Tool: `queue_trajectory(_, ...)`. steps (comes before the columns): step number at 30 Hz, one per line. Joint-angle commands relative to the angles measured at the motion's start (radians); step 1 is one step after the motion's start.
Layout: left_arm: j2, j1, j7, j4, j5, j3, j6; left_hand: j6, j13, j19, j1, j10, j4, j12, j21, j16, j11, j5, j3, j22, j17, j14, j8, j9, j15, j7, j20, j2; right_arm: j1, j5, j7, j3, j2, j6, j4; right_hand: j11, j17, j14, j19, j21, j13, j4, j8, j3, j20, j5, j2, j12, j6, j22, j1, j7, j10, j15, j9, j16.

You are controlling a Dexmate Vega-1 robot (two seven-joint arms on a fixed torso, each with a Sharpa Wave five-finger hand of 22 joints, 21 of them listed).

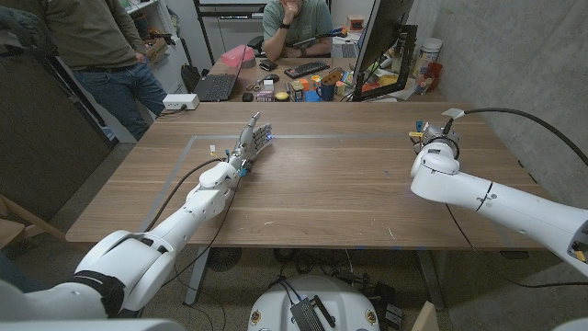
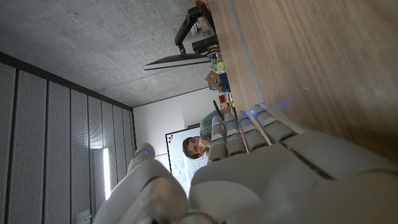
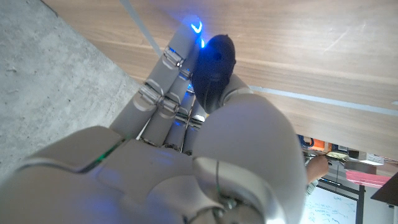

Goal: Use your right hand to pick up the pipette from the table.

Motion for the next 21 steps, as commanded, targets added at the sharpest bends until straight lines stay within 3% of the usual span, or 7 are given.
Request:
queue_trajectory(1,-0.035,-0.037,-0.045,0.106,-0.006,-0.003,-0.050,0.007,0.002,0.005,0.003,0.004,0.000,0.003,0.005,0.004,0.000,0.002,-0.003,0.004,0.002,0.005,0.001,0.002,-0.002,-0.003,0.005,0.012,-0.057,-0.592,0.487,0.070,-0.003,-0.023,-0.093,-0.007,0.008,0.011,0.001,0.012,0.016,-0.001,-0.004,0.021,-0.002,-0.001,-0.013,0.006,0.038,0.007,-0.006,-0.021,0.016,-0.004,0.317,-0.002)
queue_trajectory(7,-0.042,-0.056,-0.057,0.139,-0.004,-0.005,-0.064,0.010,0.002,0.006,0.003,0.006,0.000,0.004,0.006,0.004,0.001,0.002,-0.004,0.004,0.002,0.006,0.002,0.002,-0.003,0.000,0.005,0.012,-0.039,-0.860,0.722,0.087,0.013,-0.023,-0.105,-0.009,0.013,0.013,0.000,0.021,0.018,-0.003,-0.010,0.034,-0.002,0.000,-0.017,0.001,0.041,0.014,-0.006,-0.025,0.018,-0.004,0.313,-0.003)
queue_trajectory(13,-0.048,-0.070,-0.069,0.163,-0.005,-0.009,-0.076,0.011,0.002,0.006,0.003,0.007,0.000,0.004,0.006,0.005,0.001,0.002,-0.005,0.004,0.002,0.007,0.003,0.002,-0.004,0.000,0.005,0.013,0.025,-1.118,0.984,0.066,0.013,-0.016,-0.103,-0.013,0.022,0.017,-0.005,0.038,0.013,-0.003,-0.019,0.053,-0.002,0.001,-0.025,-0.011,0.043,0.030,-0.012,-0.029,0.024,-0.003,0.309,-0.003)
queue_trajectory(18,-0.057,-0.083,-0.083,0.192,-0.007,-0.012,-0.084,0.012,0.002,0.006,0.004,0.007,-0.001,0.004,0.005,0.005,0.003,0.002,-0.006,0.004,0.002,0.007,0.003,0.002,-0.004,0.000,0.005,0.013,-0.006,-1.320,1.150,0.172,0.068,0.082,-0.094,-0.014,0.029,0.017,-0.012,0.050,0.016,-0.001,-0.025,0.066,-0.002,0.001,-0.030,-0.016,0.048,0.045,-0.019,-0.030,0.025,-0.002,0.305,-0.004)
queue_trajectory(21,-0.060,-0.086,-0.084,0.201,-0.006,-0.012,-0.086,0.012,0.002,0.005,0.004,0.007,-0.001,0.004,0.005,0.004,0.001,0.002,-0.007,0.004,0.002,0.007,0.003,0.002,-0.004,0.000,0.005,0.013,-0.051,-1.394,1.188,0.269,0.126,0.163,-0.093,-0.015,0.032,0.017,-0.017,0.057,0.015,0.000,-0.027,0.073,-0.002,0.002,-0.032,-0.020,0.049,0.053,-0.023,-0.031,0.029,-0.001,0.304,-0.004)
